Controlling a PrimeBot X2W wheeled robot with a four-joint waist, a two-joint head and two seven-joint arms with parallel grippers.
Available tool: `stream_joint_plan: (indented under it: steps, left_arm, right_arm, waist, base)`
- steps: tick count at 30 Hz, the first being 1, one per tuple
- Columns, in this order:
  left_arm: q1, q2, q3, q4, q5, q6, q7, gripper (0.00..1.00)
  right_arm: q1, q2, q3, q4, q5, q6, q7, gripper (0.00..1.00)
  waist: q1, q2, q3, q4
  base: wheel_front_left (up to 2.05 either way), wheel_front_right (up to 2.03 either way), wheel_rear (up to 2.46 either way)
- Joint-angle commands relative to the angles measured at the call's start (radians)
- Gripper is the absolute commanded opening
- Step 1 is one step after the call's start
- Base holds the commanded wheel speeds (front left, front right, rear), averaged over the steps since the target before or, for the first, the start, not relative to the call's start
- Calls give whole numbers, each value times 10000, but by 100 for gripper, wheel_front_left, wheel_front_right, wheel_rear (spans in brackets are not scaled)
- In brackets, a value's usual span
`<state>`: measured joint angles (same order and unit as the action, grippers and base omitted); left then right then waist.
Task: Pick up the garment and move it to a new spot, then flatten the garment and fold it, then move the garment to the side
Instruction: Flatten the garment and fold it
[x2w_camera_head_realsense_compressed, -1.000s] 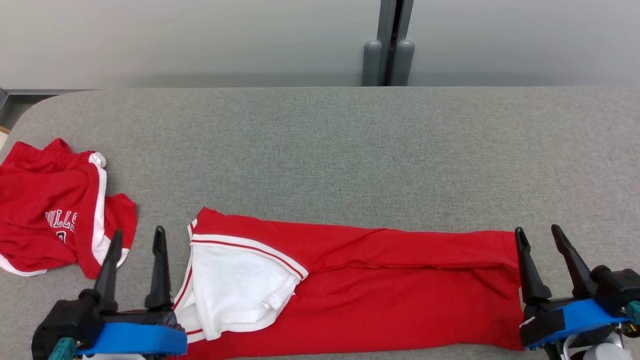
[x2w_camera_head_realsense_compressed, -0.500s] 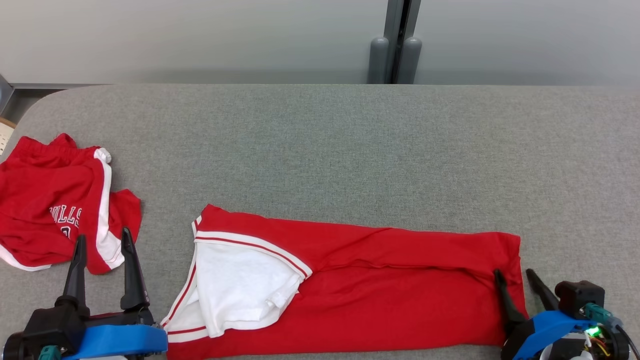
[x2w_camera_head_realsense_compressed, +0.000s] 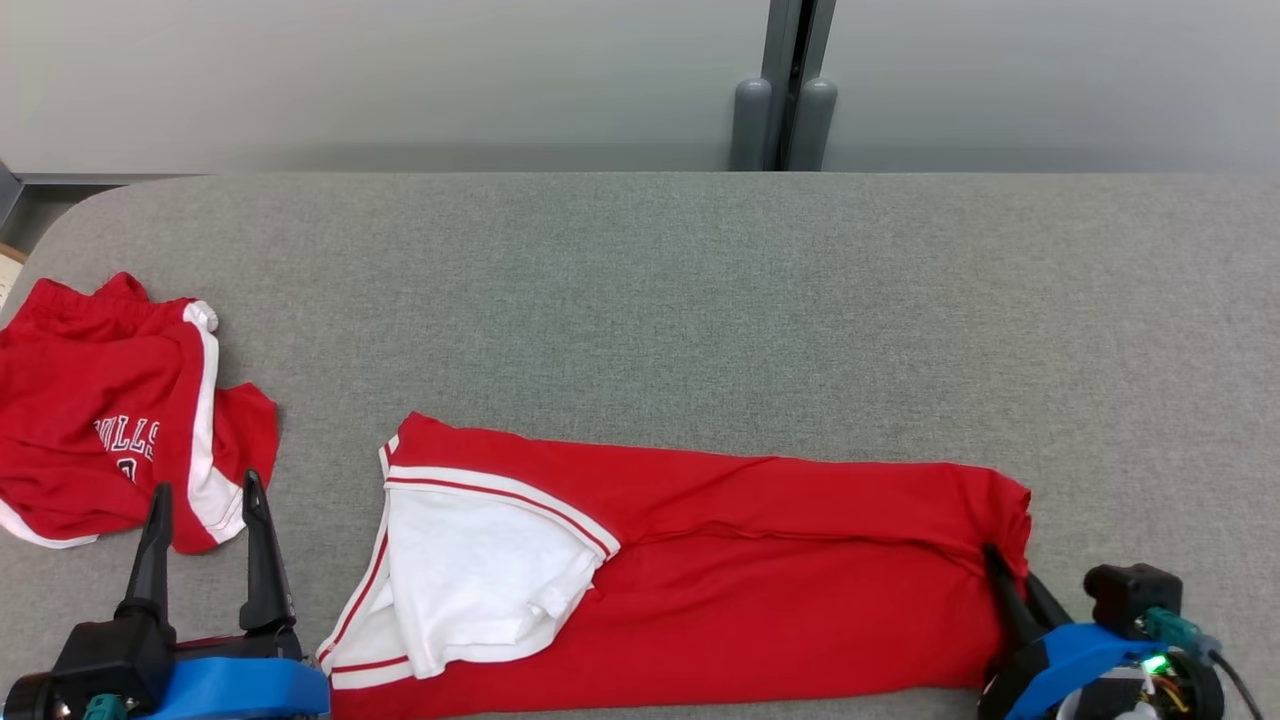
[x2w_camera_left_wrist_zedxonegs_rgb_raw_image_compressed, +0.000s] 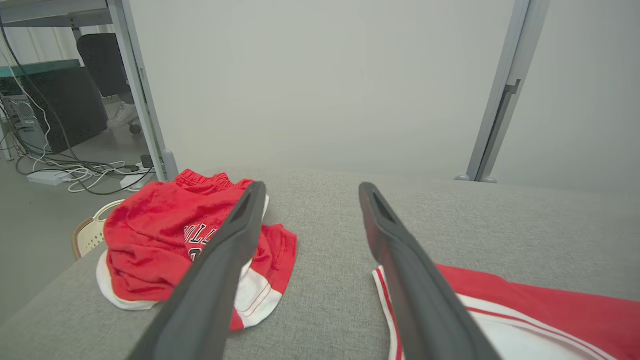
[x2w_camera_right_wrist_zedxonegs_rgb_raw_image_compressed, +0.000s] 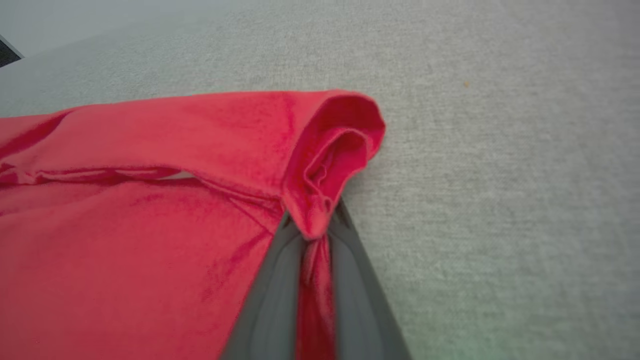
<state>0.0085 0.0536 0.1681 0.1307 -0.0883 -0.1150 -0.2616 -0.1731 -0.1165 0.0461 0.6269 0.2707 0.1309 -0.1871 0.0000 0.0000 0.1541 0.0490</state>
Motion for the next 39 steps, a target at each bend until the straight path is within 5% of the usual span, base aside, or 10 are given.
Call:
stream_joint_plan:
  steps: [1, 16, 25, 39]
  left_arm:
    - [51, -7, 19, 18, 73, -63, -46, 100]
    - [100, -30, 109, 156, 255, -104, -46, 100]
    - [247, -30, 13, 186, 235, -47, -46, 100]
    - [86, -29, -105, 300, 240, -45, -46, 100]
  right_arm:
    - [-127, -212, -144, 78, 70, -5, -67, 0]
    - [-559, -2440, -2258, 95, 7, -1, 300, 0]
    - [-165, -1481, -1742, -1417, 432, 0, 754, 0]
    - [301, 123, 1063, -4112, 840, 0, 1756, 0]
  waist:
    - [0, 0, -14, -51]
    - [0, 0, -169, -219]
    - [0, 0, -351, -252]
    - [0, 0, -362, -217]
  base:
    - [0, 0, 0]
    - [0, 0, 0]
    - [0, 0, 0]
    - [0, 0, 0]
